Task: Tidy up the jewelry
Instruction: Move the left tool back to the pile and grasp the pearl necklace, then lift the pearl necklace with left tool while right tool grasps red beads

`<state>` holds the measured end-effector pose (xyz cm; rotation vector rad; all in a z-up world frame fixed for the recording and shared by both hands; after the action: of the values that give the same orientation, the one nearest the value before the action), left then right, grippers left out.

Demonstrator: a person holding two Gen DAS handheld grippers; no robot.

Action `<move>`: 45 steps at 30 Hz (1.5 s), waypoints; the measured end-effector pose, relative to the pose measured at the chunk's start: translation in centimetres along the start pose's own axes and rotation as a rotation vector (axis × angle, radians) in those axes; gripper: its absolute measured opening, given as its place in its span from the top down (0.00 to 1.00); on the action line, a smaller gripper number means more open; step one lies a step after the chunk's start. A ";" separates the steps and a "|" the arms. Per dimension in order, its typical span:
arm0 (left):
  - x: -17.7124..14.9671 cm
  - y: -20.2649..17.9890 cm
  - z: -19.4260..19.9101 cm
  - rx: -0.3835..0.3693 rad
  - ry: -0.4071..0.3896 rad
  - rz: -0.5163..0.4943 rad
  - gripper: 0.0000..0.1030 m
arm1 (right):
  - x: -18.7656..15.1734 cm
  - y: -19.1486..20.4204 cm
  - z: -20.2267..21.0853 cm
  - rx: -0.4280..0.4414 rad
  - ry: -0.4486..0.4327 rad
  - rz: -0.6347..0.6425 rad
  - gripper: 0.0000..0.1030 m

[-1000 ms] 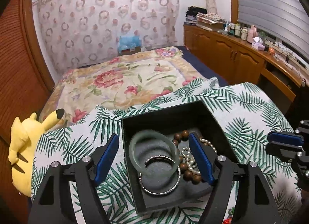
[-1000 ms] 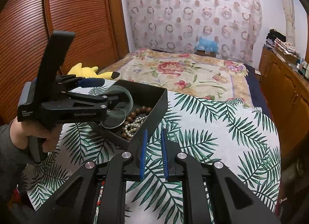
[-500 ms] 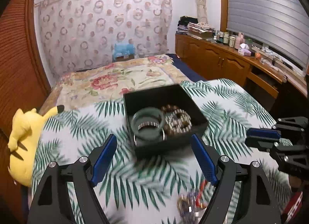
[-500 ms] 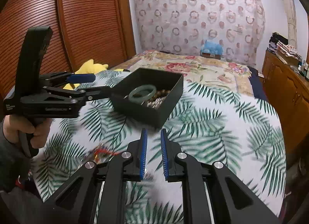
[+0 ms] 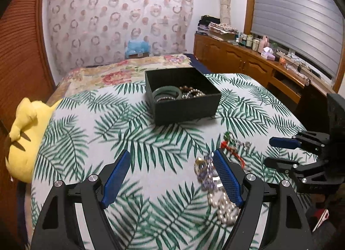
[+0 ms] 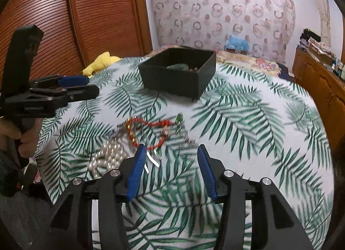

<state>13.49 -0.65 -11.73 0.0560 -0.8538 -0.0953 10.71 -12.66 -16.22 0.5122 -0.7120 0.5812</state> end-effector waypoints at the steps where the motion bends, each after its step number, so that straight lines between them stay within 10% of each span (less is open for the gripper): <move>1: -0.3 0.0 0.1 -0.003 0.004 0.001 0.26 | -0.3 -0.1 -0.2 -0.003 0.005 -0.002 0.39; 17: -4.1 -3.6 -0.8 -0.066 0.077 -0.037 0.27 | -1.5 -0.6 -0.6 -0.097 0.005 0.022 0.24; 26: -4.9 -6.0 -0.8 -0.144 0.103 -0.075 0.64 | -1.6 -0.5 -0.6 -0.105 0.002 0.026 0.24; 35: -5.7 -7.0 -2.0 -0.134 0.137 -0.100 0.67 | -1.7 -0.4 -0.7 -0.101 0.005 0.024 0.24; 40: -5.4 -6.9 -1.7 -0.133 0.114 -0.099 0.94 | -1.7 -0.5 -0.7 -0.102 0.006 0.024 0.24; 45: -4.3 -6.0 -0.2 -0.145 0.065 -0.062 0.93 | -1.8 -0.4 -0.8 -0.103 0.007 0.025 0.24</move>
<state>10.45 -6.17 -15.66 -0.0505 -0.7778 -0.2121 10.26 -13.04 -18.14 0.4062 -0.7384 0.5667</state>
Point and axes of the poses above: each gripper's, at about its wrist camera, not at the fingertips, and z roughly against the way its jaws point, y to its left, x to its top, the point moved 10 cm from there along -z, roughly the way its jaws point, and after that the axes turned 11 degrees about x, right-handed, at the moved point
